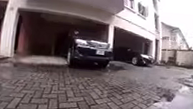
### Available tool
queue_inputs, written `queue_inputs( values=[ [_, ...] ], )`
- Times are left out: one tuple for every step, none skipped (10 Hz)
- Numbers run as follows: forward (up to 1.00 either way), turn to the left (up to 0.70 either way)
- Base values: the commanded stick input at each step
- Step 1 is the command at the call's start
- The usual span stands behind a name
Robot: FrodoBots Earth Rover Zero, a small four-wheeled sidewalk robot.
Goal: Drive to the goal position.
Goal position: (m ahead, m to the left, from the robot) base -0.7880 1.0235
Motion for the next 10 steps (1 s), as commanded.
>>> queue_inputs(
  values=[
    [0.0, 0.0],
    [0.0, 0.0],
    [0.0, 0.23],
    [0.0, 0.5],
    [0.0, 0.5],
    [0.0, 0.5],
    [0.0, 0.5],
    [0.0, 0.5],
    [0.0, 0.5],
    [0.0, 0.5]
  ],
)
